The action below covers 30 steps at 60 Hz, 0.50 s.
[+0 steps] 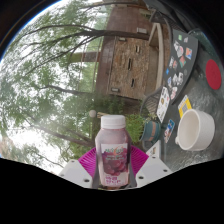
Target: Pour water
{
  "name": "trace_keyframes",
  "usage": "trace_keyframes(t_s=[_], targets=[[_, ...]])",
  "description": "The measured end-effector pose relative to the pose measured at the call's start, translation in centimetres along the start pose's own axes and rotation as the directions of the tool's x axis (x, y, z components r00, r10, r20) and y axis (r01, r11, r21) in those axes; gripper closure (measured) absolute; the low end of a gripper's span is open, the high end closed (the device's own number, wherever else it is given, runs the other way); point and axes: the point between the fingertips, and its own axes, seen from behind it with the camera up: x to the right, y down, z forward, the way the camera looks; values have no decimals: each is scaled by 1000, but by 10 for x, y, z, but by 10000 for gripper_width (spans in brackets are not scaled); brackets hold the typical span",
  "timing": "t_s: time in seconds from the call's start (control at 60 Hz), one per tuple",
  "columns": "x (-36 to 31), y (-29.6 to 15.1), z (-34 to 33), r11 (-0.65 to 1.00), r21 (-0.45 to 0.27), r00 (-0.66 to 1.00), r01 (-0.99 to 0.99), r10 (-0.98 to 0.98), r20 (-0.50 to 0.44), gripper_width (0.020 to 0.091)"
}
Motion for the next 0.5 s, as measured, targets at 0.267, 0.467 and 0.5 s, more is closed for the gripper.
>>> trace_keyframes(t_s=[0.267, 0.467, 0.5], targets=[[-54, -184, -132, 358, 151, 389, 921, -849, -358, 665], [111, -236, -214, 313, -114, 211, 943, -826, -523, 667], [138, -241, -219, 316, -146, 197, 938, -828, -525, 667]])
